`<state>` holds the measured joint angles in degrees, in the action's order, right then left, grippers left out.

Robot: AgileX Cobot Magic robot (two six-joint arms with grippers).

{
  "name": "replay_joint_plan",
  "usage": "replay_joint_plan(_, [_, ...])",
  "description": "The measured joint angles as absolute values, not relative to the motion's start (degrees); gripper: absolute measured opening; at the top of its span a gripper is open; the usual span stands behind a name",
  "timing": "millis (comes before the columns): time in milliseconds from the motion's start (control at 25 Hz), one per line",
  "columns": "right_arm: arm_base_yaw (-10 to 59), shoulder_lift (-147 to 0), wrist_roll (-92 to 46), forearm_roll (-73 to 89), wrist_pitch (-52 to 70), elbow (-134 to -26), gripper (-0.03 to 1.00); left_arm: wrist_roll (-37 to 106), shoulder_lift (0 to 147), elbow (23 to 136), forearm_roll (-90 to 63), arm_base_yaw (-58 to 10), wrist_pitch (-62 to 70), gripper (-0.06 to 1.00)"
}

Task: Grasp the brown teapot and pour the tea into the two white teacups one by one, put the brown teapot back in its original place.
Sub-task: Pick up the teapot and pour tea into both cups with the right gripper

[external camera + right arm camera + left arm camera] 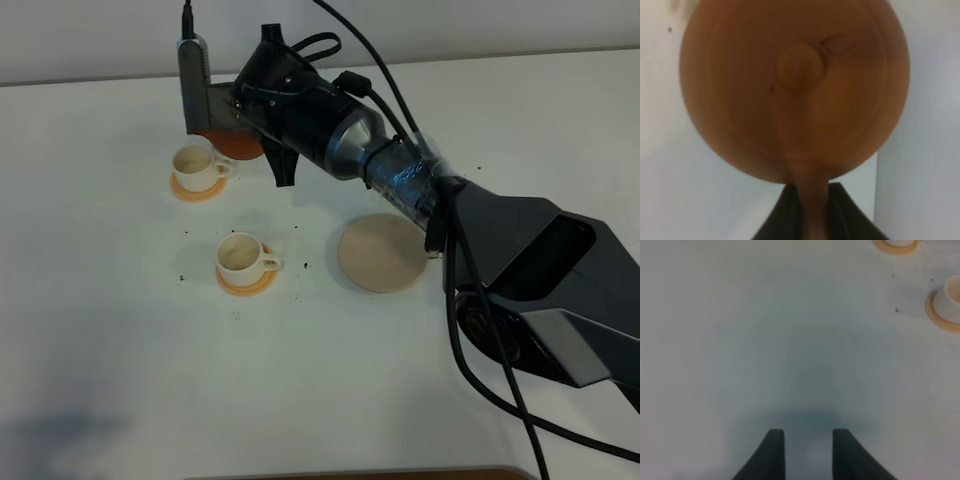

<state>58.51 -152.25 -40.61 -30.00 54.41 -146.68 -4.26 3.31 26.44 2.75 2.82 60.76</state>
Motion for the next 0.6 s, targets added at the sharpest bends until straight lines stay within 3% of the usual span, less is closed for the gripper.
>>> replay_joint_plan(600, [59.7, -153.2, -42.7, -36.1, 52.6, -146.7, 0.13, -4.3, 3.3, 26.4, 2.7, 2.8, 60.8, 0.28])
